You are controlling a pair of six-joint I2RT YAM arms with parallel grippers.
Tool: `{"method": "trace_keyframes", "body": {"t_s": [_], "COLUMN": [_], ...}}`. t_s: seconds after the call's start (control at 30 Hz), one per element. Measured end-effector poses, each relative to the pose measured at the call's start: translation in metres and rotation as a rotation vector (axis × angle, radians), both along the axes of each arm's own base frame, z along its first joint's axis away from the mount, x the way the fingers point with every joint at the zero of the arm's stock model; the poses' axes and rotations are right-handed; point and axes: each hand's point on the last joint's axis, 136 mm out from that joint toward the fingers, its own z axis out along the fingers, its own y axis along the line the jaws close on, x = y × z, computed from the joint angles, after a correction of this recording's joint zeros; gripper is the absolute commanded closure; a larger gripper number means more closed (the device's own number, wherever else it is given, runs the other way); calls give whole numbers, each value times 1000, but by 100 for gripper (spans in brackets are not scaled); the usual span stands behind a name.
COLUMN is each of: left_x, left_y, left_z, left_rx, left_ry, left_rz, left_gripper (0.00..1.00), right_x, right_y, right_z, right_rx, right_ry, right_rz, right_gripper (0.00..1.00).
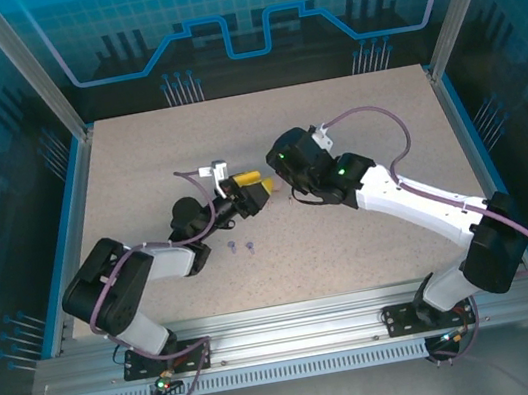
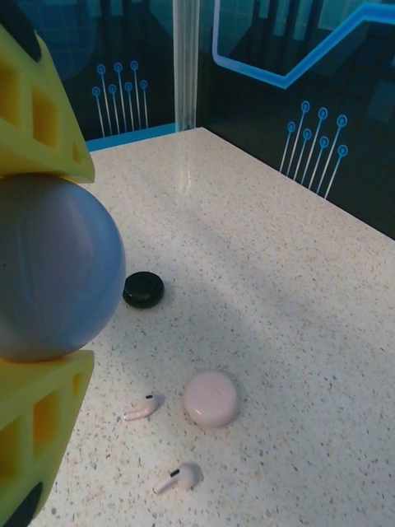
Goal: Insert the wireless bluetooth earbuds into the charging case
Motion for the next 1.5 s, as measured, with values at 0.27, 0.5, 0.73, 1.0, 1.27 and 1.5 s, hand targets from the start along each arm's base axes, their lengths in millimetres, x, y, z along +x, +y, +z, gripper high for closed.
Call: {"method": "trace_keyframes", "body": {"t_s": [0.27, 0.5, 0.73, 1.0, 1.27, 1.5], "left_x": [1, 4, 7, 10, 9, 10], "left_y": [-8, -10, -10, -12, -14, -14], "left_z": [7, 9, 14, 18, 20, 22], "left_rx": [-10, -13, -20, -26, -29, -25], "left_ry": [-18, -27, -40, -48, -63, -77], "left_rz": [-16, -15, -4, -3, -5, 2], "left_gripper": [17, 34, 46, 58, 78, 99], "right_x": [-1, -5, -7, -5, -4, -4], "right_y": [13, 20, 24, 27, 26, 27], "right_z": [-1, -1, 1, 5, 6, 7], "right_rx": [21, 27, 36, 58, 58, 62], "right_ry": [1, 0, -8, -19, -25, -31], "right_rz": [30, 48, 57, 53, 48, 44], "right_gripper": [60, 60, 60, 60, 60, 36]}}
